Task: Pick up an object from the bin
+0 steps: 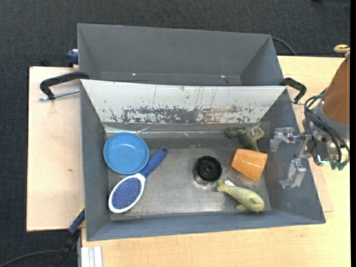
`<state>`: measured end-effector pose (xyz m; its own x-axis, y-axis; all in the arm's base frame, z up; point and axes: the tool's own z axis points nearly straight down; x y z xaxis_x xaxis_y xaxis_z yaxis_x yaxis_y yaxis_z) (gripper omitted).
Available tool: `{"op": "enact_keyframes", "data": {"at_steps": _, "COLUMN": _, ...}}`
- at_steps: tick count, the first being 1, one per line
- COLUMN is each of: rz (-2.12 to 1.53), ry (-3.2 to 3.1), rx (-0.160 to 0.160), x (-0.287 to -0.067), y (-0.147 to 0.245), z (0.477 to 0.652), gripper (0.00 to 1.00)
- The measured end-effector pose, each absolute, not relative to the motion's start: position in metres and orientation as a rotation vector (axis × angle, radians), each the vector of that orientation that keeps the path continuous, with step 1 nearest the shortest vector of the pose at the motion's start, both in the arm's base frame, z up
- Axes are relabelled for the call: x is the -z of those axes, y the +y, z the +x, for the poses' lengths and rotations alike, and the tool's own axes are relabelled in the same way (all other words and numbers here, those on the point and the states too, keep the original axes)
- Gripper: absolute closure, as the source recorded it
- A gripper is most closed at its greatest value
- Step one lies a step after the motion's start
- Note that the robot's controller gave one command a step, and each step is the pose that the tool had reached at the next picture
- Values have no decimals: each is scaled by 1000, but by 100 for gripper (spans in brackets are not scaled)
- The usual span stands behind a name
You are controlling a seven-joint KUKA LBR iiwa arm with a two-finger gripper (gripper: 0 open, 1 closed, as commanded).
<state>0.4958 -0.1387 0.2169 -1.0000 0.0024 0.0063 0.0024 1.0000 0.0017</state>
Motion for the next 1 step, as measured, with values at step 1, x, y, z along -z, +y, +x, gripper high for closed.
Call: {"op": "enact_keyframes", "data": {"at_steps": 1, "rz": 101, "ry": -3150, "rx": 2, "x": -93, "y": -125, "z": 519, "gripper": 0}}
